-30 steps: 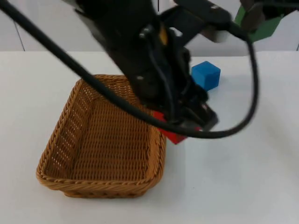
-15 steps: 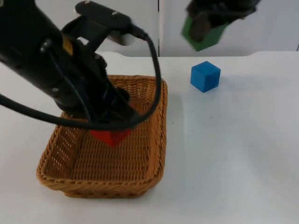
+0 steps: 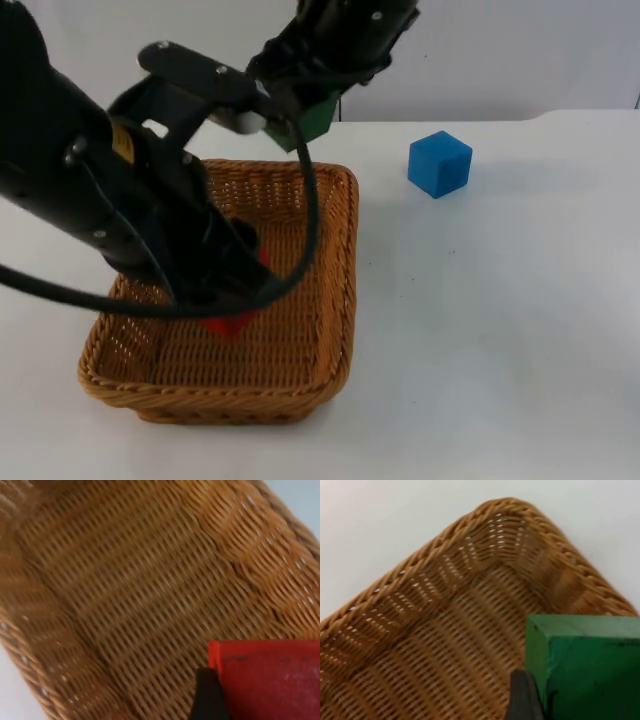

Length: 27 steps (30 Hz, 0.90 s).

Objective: Pick up one cube with each hand and place exactly two cubes into the same basket, leaving the remaining cube outside.

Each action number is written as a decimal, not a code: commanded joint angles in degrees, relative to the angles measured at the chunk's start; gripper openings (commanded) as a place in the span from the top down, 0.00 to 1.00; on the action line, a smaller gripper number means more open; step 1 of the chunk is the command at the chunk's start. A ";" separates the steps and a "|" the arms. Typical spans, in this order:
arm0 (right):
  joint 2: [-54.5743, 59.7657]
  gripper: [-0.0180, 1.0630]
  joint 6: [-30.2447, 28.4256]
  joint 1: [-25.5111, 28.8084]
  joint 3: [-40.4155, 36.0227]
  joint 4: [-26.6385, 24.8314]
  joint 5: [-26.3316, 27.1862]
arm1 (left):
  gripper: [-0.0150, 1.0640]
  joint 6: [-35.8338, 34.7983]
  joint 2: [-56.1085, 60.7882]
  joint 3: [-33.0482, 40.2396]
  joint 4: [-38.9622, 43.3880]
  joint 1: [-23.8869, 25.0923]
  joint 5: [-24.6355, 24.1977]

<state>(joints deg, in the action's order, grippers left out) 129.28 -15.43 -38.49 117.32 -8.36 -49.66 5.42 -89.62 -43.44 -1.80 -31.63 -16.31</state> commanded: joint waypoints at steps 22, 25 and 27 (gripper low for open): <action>6.26 0.99 -0.51 -0.67 0.81 -4.00 0.89 | 0.99 -1.38 -3.91 3.44 -1.14 3.03 10.31; 7.61 0.99 -0.51 -0.67 0.81 -3.94 1.41 | 0.99 -1.38 -4.18 4.37 -1.14 3.03 11.48; 8.79 0.99 -0.51 -0.67 0.81 -4.55 2.13 | 0.99 -1.38 -5.30 4.47 -1.14 3.03 12.32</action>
<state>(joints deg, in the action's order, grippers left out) 138.31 -15.43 -38.83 117.51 -12.52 -48.50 4.44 -94.55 -39.24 -2.19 -28.64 -5.69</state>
